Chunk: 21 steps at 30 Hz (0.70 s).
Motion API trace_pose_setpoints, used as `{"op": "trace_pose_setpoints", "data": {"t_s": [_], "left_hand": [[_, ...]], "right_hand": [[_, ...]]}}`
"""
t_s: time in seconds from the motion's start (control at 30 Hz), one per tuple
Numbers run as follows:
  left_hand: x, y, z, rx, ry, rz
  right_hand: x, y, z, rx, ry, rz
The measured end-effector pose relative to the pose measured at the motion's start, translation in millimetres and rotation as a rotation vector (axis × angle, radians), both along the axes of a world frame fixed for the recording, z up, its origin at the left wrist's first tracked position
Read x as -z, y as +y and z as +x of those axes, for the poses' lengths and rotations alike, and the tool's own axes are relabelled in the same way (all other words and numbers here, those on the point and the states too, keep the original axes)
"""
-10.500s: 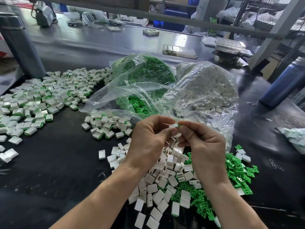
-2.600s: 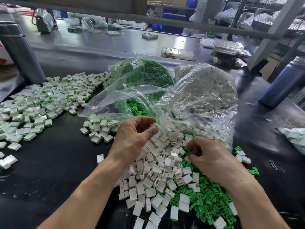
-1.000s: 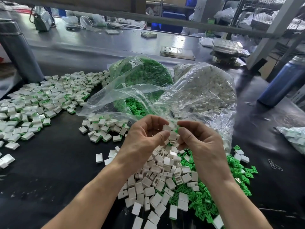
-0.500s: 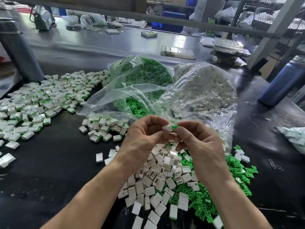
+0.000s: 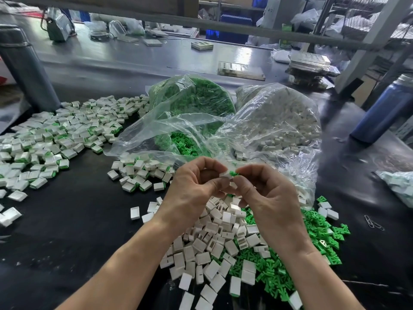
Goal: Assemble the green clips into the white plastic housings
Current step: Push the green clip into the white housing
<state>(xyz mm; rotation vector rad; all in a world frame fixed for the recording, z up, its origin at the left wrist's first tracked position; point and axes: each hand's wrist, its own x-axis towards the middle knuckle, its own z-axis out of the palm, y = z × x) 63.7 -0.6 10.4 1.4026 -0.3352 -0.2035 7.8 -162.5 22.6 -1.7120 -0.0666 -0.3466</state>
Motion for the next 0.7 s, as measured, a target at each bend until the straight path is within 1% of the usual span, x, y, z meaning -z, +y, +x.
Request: {"op": "trace_pose_setpoints", "data": {"t_s": [0.2, 0.47, 0.57, 0.7], "left_hand": [[2.2, 1.3, -0.3, -0.01, -0.045, 0.05], [6.1, 1.9, 1.7, -0.011, -0.119, 0.111], [6.8, 2.9, 1.7, -0.003, -0.144, 0.114], [6.1, 3.0, 1.3, 0.005, -0.176, 0.115]], "right_hand": [[-0.6, -1.8, 0.9, 0.004, 0.036, -0.103], [2.4, -4.8, 2.6, 0.01, 0.047, -0.125], [4.9, -5.9, 3.6, 0.027, 0.066, -0.092], [4.0, -7.3, 5.4, 0.005, 0.121, 0.051]]}}
